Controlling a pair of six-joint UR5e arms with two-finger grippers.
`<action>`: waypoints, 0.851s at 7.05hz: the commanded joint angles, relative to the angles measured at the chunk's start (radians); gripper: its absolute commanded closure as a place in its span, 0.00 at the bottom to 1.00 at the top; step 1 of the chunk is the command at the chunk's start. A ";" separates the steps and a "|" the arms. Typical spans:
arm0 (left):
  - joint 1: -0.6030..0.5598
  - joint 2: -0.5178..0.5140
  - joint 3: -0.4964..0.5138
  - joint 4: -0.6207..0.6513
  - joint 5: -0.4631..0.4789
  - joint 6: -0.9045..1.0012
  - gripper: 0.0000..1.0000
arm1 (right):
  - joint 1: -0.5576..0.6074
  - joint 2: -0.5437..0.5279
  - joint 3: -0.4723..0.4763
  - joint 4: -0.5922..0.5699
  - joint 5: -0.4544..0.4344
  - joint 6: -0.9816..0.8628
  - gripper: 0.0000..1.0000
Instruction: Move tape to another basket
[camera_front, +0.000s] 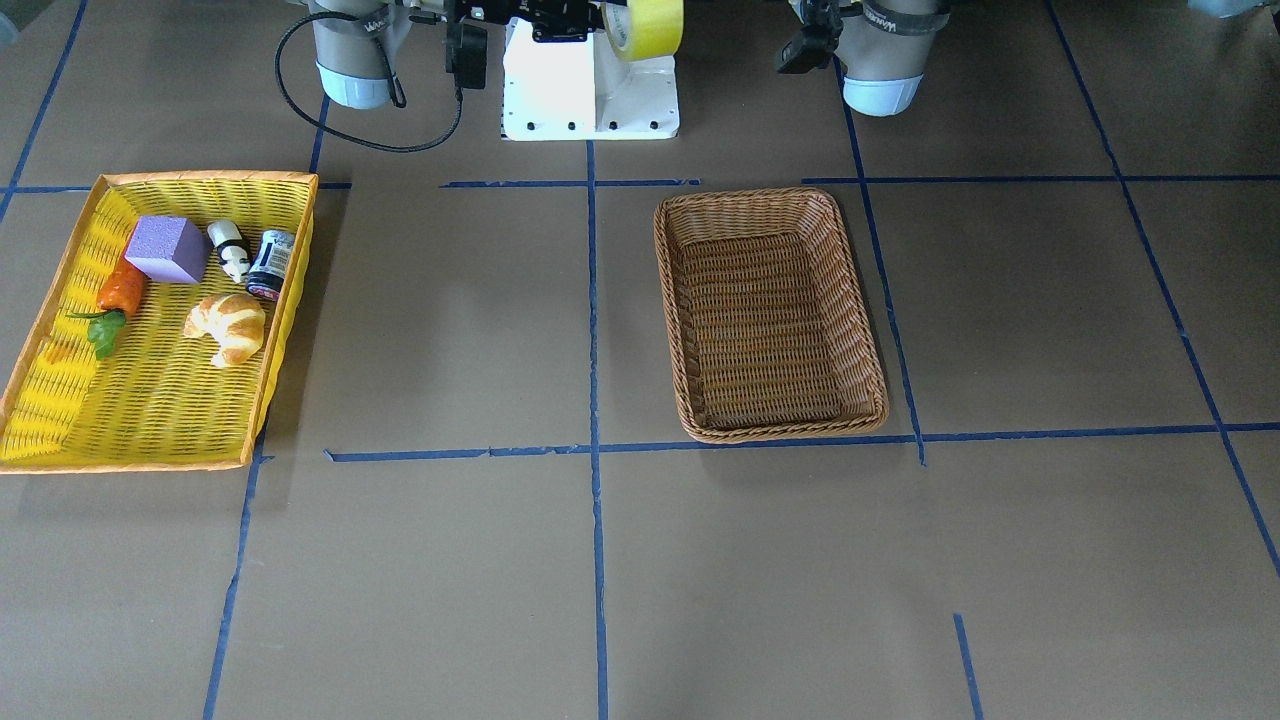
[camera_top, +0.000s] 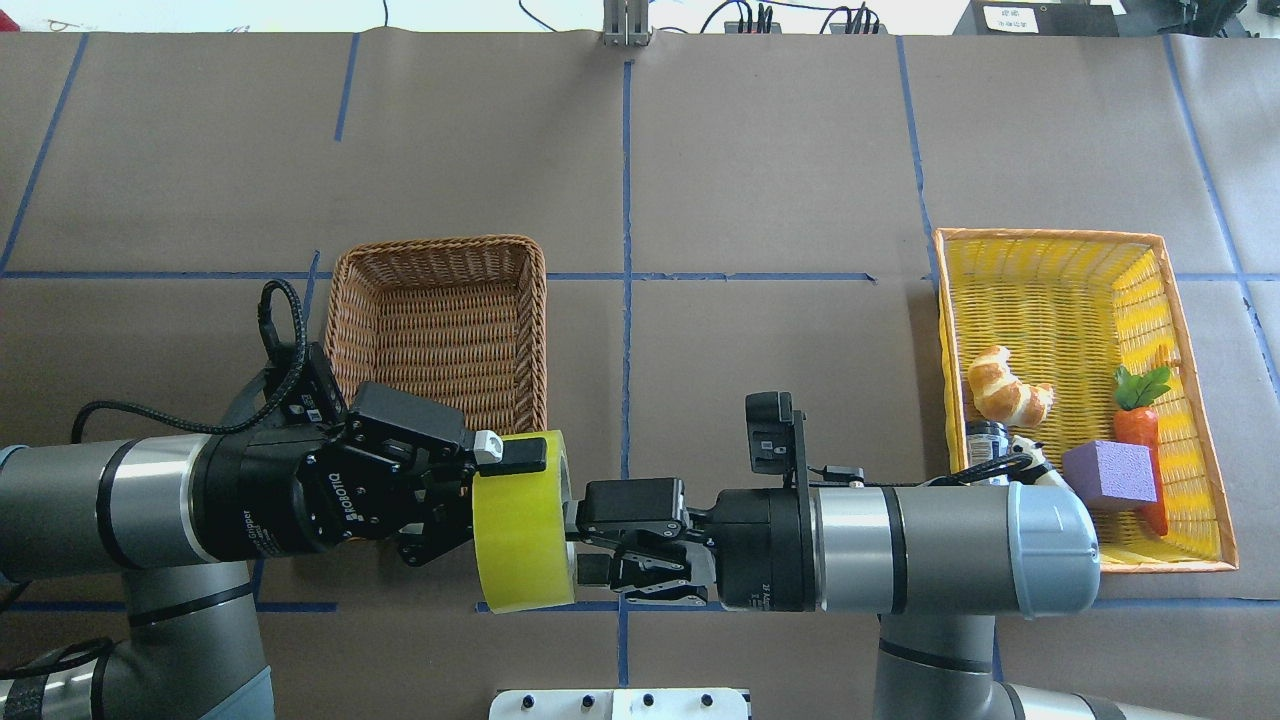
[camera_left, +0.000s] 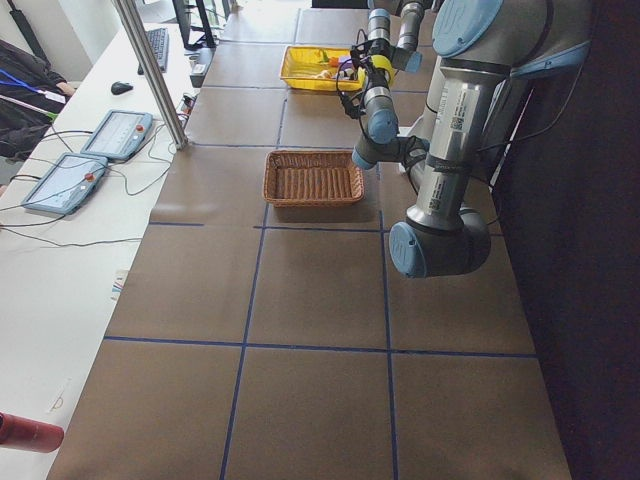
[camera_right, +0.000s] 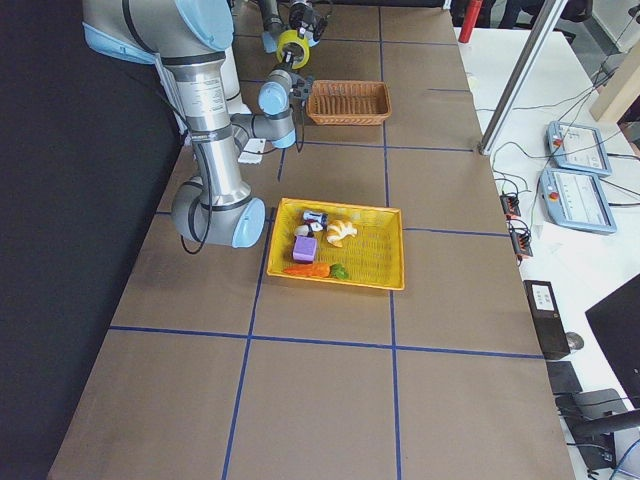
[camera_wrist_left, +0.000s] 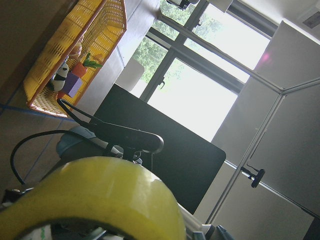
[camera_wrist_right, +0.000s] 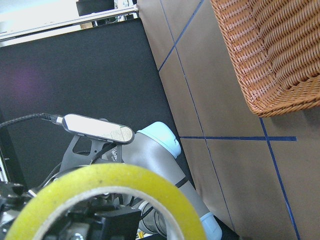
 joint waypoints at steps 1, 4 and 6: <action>-0.001 0.001 -0.005 -0.003 -0.001 0.002 1.00 | -0.012 -0.002 0.000 0.002 -0.026 -0.001 0.01; -0.125 0.091 -0.045 -0.008 -0.175 0.002 1.00 | 0.006 -0.013 0.003 -0.004 -0.023 -0.007 0.00; -0.224 0.100 -0.007 0.038 -0.288 0.002 1.00 | 0.115 -0.016 0.012 -0.171 0.044 -0.072 0.00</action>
